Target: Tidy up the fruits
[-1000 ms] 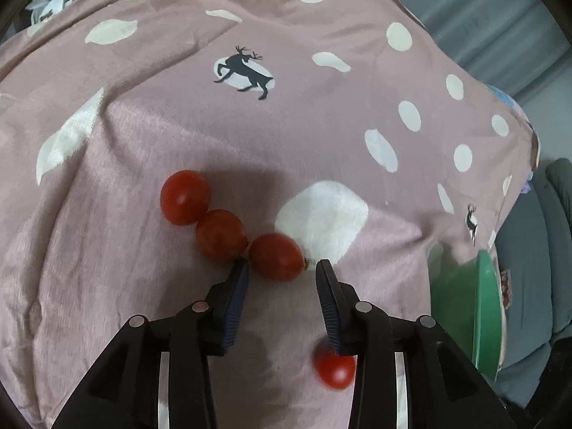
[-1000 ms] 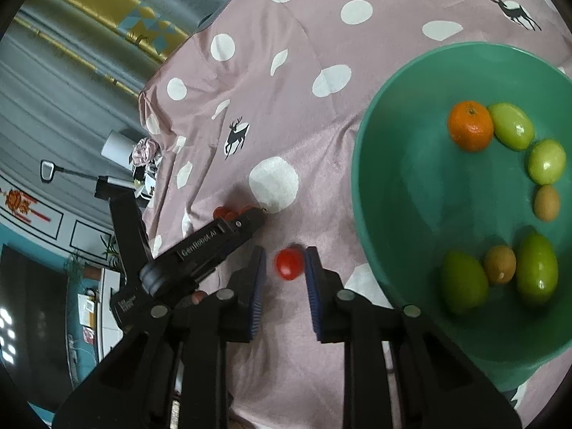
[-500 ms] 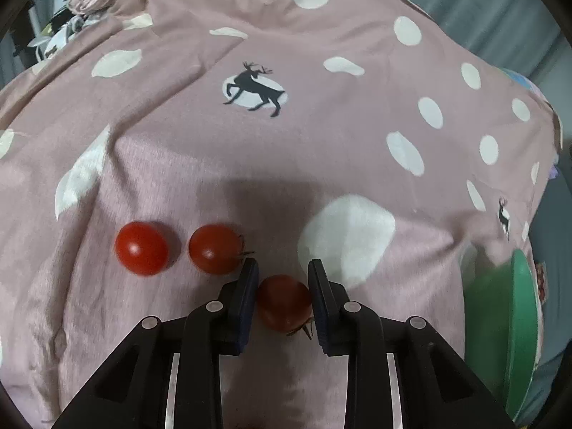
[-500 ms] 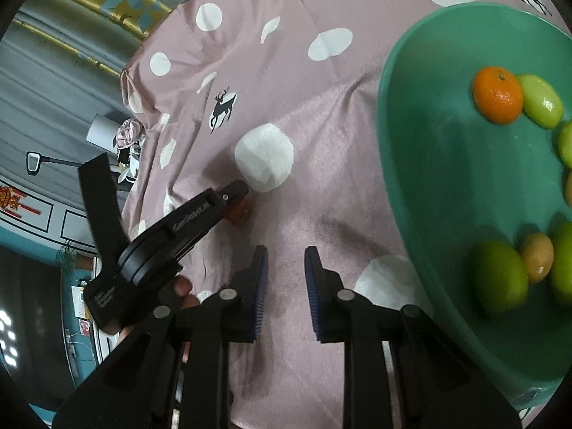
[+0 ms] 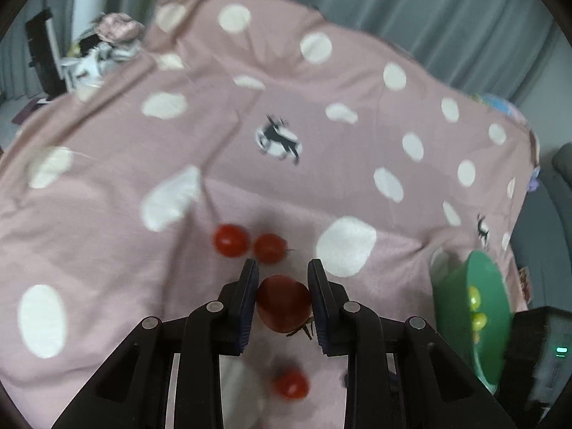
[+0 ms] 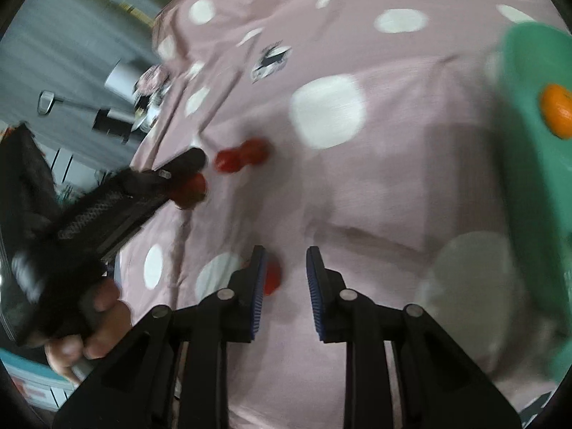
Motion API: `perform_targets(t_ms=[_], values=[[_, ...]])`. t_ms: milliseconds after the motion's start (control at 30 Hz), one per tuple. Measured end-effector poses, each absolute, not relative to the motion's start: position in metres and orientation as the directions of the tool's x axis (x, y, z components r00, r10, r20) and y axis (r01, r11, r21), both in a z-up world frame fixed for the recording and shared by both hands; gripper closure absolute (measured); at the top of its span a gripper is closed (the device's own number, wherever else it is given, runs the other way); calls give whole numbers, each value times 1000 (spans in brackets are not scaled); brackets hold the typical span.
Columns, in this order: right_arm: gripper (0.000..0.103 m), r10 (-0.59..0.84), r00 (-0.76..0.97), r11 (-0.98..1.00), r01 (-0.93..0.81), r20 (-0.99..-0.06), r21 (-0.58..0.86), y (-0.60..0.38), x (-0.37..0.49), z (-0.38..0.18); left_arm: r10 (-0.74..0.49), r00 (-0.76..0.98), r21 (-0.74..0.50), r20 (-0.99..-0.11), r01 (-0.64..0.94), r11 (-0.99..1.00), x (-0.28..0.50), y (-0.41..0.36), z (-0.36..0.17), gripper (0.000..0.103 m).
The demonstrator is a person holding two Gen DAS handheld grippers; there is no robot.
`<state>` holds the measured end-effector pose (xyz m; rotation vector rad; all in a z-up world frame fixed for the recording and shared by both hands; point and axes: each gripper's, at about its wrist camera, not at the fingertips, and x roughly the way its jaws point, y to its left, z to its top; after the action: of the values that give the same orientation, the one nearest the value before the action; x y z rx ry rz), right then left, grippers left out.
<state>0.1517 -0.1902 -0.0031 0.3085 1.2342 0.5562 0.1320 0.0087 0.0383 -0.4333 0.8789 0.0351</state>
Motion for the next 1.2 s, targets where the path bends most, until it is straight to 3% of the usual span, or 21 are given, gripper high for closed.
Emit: perform_targets(t_ms=[100, 133, 233, 333, 700, 1000, 1200], values=[[57, 553, 200, 822, -288, -809, 491, -169, 144, -4, -138, 660, -359, -739, -212, 909, 114, 27, 46, 75], [56, 540, 208, 828, -301, -815, 472, -163, 142, -4, -122, 664, -357, -738, -231, 905, 111, 31, 46, 75], [56, 479, 265, 862, -321, -837, 392, -150, 145, -10, -131, 653, -371, -746, -245, 896, 103, 45, 42, 75], [74, 446, 221, 868, -345, -867, 358, -140, 152, -28, -169, 639, -415, -750, -255, 873, 100, 57, 35, 75], [75, 461, 260, 869, -323, -848, 374, -152, 144, -12, -215, 657, -432, -723, -186, 882, 93, 47, 46, 75], [74, 550, 419, 835, -276, -723, 475, -213, 128, 52, -239, 679, -365, -694, -45, 930, 81, -12, 71, 75], [74, 549, 513, 822, -185, -660, 539, -276, 123, 71, -180, 703, -196, -689, 58, 979, 64, -66, 85, 75]])
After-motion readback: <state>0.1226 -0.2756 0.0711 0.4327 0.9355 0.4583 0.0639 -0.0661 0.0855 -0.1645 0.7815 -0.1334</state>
